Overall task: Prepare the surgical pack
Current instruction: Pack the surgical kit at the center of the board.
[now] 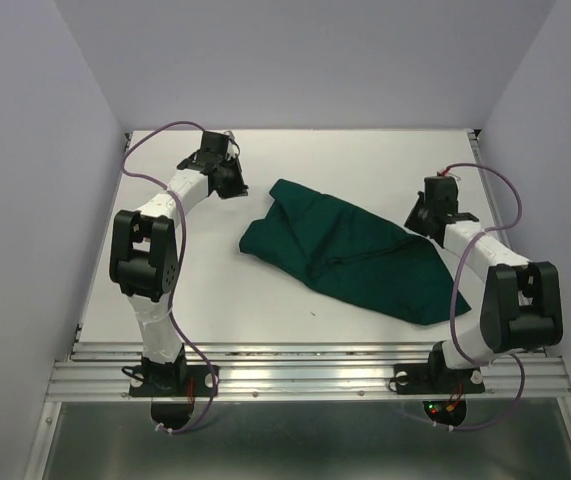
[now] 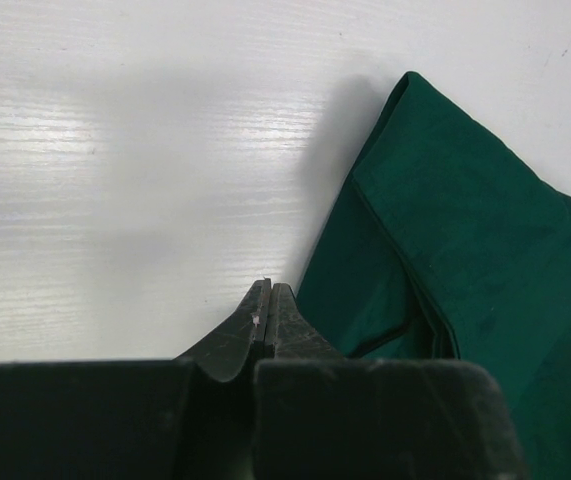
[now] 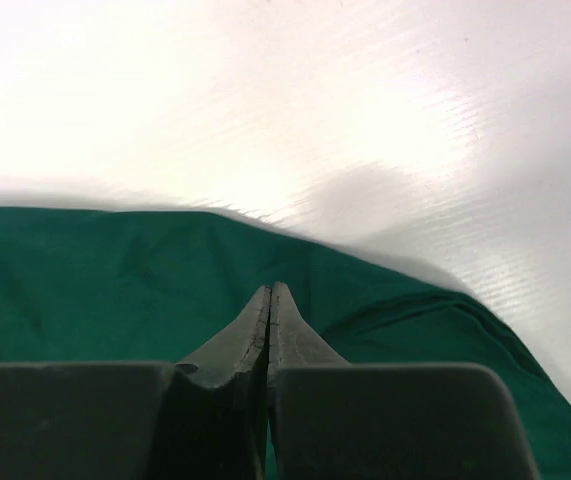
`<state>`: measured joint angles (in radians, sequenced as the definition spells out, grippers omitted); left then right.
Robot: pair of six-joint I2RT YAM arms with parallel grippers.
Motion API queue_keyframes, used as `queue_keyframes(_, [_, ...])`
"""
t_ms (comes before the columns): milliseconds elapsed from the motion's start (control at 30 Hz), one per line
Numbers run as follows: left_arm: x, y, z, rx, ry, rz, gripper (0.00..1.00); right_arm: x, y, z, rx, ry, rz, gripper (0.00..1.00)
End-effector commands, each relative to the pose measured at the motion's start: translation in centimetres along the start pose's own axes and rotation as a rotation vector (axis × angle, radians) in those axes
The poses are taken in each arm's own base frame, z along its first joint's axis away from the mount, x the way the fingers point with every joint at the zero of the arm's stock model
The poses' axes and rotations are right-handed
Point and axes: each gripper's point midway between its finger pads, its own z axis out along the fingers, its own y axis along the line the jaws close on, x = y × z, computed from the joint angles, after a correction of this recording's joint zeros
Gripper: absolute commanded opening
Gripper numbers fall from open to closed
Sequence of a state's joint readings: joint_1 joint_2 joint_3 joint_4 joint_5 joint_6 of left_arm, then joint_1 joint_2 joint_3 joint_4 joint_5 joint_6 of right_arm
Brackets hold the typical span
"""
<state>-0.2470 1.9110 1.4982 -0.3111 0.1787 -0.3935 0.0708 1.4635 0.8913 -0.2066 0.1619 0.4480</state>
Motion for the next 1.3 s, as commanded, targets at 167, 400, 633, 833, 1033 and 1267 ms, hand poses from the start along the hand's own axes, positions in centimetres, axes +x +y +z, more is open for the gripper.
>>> queue_keyframes(167, [-0.5,0.2,-0.7,-0.007,-0.012,0.023,0.0,6.5,-3.6,3.5,0.11,0.165,-0.02,0.01])
queue_keyframes(400, [-0.4,0.5,-0.3,-0.014,-0.001,0.019,0.0,6.3,-5.5,4.5,0.153,0.176,-0.015,0.01])
queue_keyframes(633, [-0.8,0.6,-0.8,-0.012,-0.019,0.006,0.0,3.6,-4.0,8.4,0.133,0.167,-0.047,0.01])
queue_keyframes(833, [-1.4,0.6,-1.1,-0.009,-0.029,-0.001,0.0,0.4,-1.8,12.4,0.103,0.151,-0.06,0.01])
queue_keyframes(1033, [-1.8,0.2,-1.7,0.011,-0.038,0.001,0.0,-7.5,0.8,6.2,0.025,-0.043,-0.047,0.01])
queue_keyframes(1267, [-1.5,0.1,-2.8,0.023,-0.045,0.008,0.0,-3.2,-3.0,0.3,0.099,-0.021,0.004,0.05])
